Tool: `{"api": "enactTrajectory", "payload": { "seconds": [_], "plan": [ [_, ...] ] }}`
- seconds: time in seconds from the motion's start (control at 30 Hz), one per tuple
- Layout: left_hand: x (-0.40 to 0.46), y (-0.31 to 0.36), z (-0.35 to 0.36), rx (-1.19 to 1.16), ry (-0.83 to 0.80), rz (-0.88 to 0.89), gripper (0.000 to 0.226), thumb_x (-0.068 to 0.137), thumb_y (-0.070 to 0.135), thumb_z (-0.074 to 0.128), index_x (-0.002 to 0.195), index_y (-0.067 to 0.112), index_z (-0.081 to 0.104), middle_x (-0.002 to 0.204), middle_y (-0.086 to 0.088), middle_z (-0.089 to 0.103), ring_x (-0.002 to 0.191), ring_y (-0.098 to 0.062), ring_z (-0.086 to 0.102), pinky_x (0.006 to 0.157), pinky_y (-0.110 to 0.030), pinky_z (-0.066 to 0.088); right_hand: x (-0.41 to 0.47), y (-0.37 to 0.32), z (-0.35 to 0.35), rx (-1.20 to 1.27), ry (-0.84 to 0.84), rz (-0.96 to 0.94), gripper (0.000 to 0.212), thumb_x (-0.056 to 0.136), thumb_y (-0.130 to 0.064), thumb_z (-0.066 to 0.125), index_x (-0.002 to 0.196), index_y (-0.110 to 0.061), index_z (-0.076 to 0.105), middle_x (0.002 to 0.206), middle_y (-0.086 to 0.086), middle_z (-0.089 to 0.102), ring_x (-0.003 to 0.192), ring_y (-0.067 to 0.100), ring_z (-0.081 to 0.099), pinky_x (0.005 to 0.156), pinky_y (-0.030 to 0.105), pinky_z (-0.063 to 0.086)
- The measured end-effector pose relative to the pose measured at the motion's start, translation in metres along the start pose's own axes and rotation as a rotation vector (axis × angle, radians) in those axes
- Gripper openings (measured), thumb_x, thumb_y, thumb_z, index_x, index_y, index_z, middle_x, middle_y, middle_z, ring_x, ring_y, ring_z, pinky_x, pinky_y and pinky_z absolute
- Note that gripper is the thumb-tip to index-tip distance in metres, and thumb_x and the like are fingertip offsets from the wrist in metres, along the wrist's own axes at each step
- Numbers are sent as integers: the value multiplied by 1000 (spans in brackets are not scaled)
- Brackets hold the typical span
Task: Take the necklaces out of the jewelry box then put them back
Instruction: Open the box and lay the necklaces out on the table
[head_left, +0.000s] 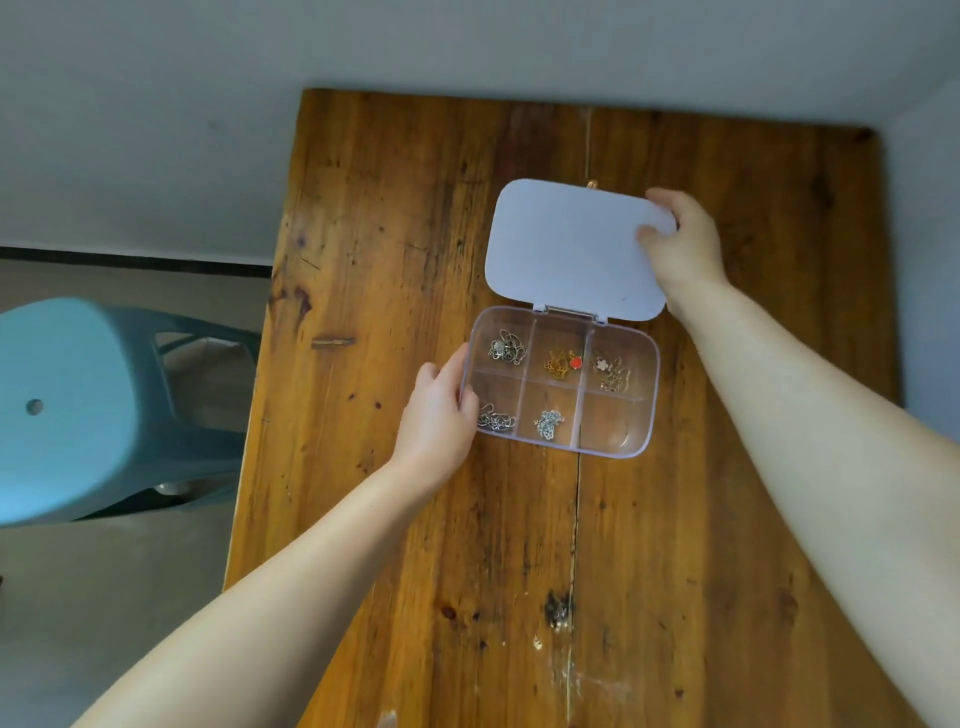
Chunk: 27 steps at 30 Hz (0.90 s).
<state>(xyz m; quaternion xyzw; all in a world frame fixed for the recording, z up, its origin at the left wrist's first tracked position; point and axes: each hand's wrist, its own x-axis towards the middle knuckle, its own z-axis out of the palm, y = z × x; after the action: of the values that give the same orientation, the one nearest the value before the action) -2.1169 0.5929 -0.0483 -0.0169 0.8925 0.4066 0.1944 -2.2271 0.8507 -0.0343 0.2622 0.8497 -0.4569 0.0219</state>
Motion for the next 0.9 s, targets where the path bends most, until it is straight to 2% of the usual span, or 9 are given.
{"api": "enactTrajectory", "payload": {
  "seconds": [0.07,0.17,0.23,0.3,0.37,0.47,0.53,0.77,0.9],
  "plan": [
    [-2,-1,3,-39,11,-15,48,96,15,37,138,36,36,95,-1,45,78,-16,55,74,-32,51,-14,0,2,-46,39,-6,49,92,-8,49,139,-14,41,143,13,38,129,24,41,99,22,34],
    [-4,-4,6,-103,16,-27,44,96,19,38,134,41,37,92,6,43,77,-15,55,76,-40,57,-57,-14,3,-208,236,-346,39,88,-6,52,127,-7,52,132,16,48,124,28,45,100,22,31],
    [-6,-6,7,-165,9,-41,41,97,22,38,133,42,38,94,9,43,79,-17,59,79,-42,57,-91,-24,17,-232,88,-537,26,89,-9,51,112,-9,63,114,11,62,108,26,57,90,24,41],
    [-8,-10,8,-215,2,-57,37,97,27,39,133,37,41,97,9,42,81,-16,61,81,-40,57,-118,-27,40,-336,-217,-549,22,92,-14,50,108,-13,66,109,6,68,101,24,61,83,31,48],
    [-11,-14,9,-264,-11,-82,38,98,30,39,136,28,42,103,6,43,87,-9,59,78,-30,58,-128,-24,65,-583,-375,-560,26,94,-17,49,116,-15,62,117,6,64,106,27,59,81,37,50],
    [-17,-20,8,-340,-34,-104,39,99,30,38,137,22,42,111,2,44,91,-7,59,65,-10,54,-125,-23,84,-850,-383,-573,30,91,-12,53,121,-12,55,121,9,56,105,30,57,71,37,49],
    [-20,-23,7,-371,-47,-113,39,98,30,38,137,22,41,110,3,44,92,-7,60,63,-5,51,-122,-25,88,-902,-364,-556,27,90,-11,56,117,-11,56,116,10,56,99,31,60,65,36,45],
    [-19,-24,8,-335,-68,-111,40,98,26,41,137,21,39,107,6,45,85,-6,61,66,-11,54,-116,-40,91,-1046,-456,-504,22,89,-3,55,112,-4,54,108,15,62,96,35,61,63,34,40],
    [-17,-22,5,-263,-97,-113,39,98,26,40,137,21,40,110,3,46,85,-8,61,83,-35,57,-120,-45,89,-1094,-490,-504,23,88,0,53,111,-5,56,110,15,59,97,34,59,65,36,42]
  ]
}}
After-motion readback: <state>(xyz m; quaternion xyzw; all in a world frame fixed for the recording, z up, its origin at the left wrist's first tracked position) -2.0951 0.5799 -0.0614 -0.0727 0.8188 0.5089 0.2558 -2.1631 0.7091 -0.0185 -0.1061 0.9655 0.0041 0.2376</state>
